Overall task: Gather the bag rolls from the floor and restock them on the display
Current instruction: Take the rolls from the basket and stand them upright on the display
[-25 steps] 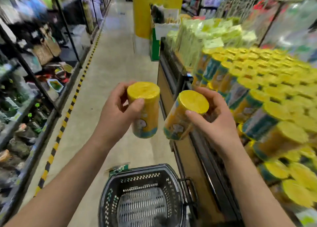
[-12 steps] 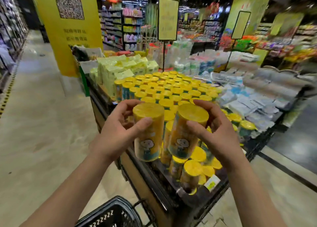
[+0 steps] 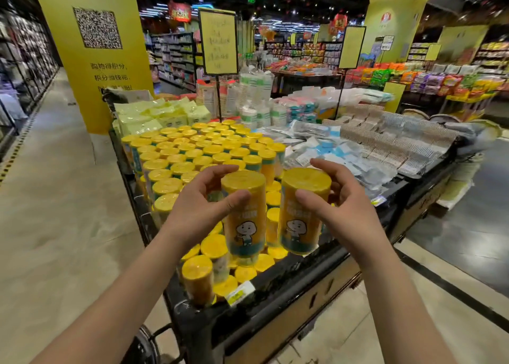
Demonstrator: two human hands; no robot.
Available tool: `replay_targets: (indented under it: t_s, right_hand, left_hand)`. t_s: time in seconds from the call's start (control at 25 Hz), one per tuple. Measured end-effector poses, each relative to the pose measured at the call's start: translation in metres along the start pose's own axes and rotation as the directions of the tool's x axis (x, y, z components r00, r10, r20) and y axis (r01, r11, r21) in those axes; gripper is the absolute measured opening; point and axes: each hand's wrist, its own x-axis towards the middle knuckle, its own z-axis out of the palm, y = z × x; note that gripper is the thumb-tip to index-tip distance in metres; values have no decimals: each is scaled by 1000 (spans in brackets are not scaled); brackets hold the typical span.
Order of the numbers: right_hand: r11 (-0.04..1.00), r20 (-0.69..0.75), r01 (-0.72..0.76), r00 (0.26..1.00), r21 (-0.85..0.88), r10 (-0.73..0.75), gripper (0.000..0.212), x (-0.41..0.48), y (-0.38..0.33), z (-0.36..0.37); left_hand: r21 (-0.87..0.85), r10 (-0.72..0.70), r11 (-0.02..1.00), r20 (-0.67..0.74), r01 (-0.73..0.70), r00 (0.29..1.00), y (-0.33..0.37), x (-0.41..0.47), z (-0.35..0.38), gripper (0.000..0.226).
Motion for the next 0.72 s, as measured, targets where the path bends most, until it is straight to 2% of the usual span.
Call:
replay_targets:
  t_s: [0.16, 0.36, 0.72]
  right_hand:
    - [1000, 3, -16, 1000, 16, 16, 65, 27, 28, -51]
    - [1000, 45, -24, 999, -20, 25, 59, 82, 74, -77]
    - [998, 223, 31, 975, -62, -17, 64, 212, 144, -88]
  left_hand:
    - [52, -28, 998, -3, 28, 1000, 5, 26, 55, 58]
    - [101, -64, 993, -37, 67, 997, -18, 75, 95, 70]
    - [99, -105, 988, -140, 119, 985, -68, 167, 124, 57]
